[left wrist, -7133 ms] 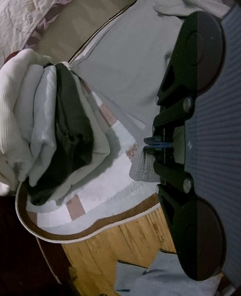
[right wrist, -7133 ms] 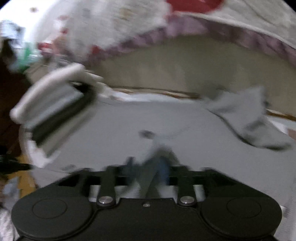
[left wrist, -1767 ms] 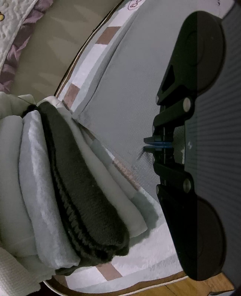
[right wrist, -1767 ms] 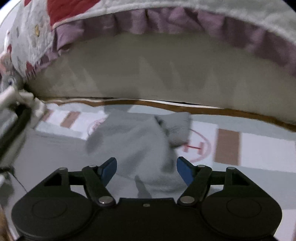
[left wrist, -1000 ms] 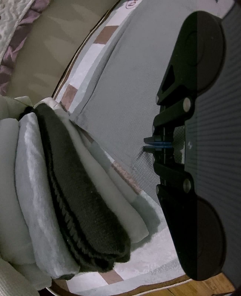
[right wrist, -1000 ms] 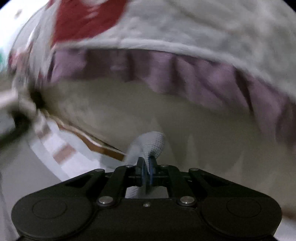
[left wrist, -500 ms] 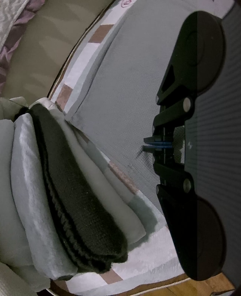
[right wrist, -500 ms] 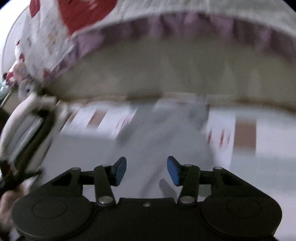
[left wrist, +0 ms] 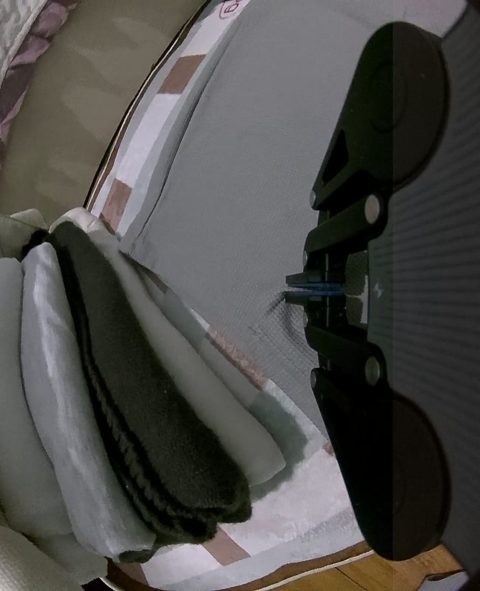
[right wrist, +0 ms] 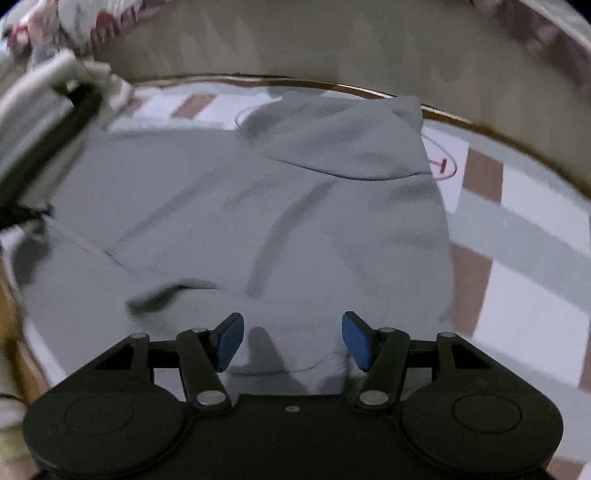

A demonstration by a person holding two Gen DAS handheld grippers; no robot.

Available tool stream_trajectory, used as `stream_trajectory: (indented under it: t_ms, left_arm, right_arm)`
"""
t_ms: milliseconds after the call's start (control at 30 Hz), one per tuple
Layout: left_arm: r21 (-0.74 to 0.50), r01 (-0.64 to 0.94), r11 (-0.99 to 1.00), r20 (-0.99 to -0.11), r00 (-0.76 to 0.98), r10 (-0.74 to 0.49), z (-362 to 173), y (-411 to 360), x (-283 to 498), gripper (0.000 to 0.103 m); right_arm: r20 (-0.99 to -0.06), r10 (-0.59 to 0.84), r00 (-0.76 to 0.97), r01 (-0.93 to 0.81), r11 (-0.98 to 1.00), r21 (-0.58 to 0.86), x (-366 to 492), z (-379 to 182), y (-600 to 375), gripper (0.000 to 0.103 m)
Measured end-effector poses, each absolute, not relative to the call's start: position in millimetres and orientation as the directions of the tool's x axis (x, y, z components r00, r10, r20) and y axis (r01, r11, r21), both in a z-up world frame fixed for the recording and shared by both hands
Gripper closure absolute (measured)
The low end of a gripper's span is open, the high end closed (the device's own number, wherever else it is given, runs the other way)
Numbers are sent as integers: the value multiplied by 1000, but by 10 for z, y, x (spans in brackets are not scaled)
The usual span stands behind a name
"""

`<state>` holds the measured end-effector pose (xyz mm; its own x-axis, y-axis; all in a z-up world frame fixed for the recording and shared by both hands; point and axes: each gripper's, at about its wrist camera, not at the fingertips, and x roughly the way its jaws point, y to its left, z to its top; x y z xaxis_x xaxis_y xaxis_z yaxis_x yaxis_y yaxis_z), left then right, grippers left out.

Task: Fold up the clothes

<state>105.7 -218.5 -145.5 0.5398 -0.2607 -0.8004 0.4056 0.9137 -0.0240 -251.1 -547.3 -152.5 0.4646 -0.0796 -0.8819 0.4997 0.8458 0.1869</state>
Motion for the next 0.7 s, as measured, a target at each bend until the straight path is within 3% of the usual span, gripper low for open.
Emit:
stream_trajectory:
  t_ms: [133,167,200,400,567,700]
  left_arm:
    - [-12,429,903,-791,549,-271,-1397,-2183,960,102]
    - [-4,437,899,-788,552,-272,-1381,-2183,927,102]
    - [3,445,896,-786,555,-273,-1365,-2182,893,102]
    - [47,489,871,-767,576,-282,-1237,-2185,683,102]
    - [82,490,868,-748,606,-271,-1158,-2209,613,102]
    - [115,469,876,-781,587,-212,-1251,-2199,674,102]
  right_arm:
    - [-900,-63,432,502,846,182,-2520,-1700,-5565,40]
    - [-892,-50,449,493,847,200,-2554,-1701,-5562,71]
    - [-887,-4,461,473,848,242,-2577,-1668,-5561,94]
    - [-823,150,548,332,864,379,-2889,-1133,-5143,92]
    - [-849,415,327,81,883,463,-2847,-1348,-4449,91]
    - [-869,429,246,69,886,458,-2769,-1472,-4430,83]
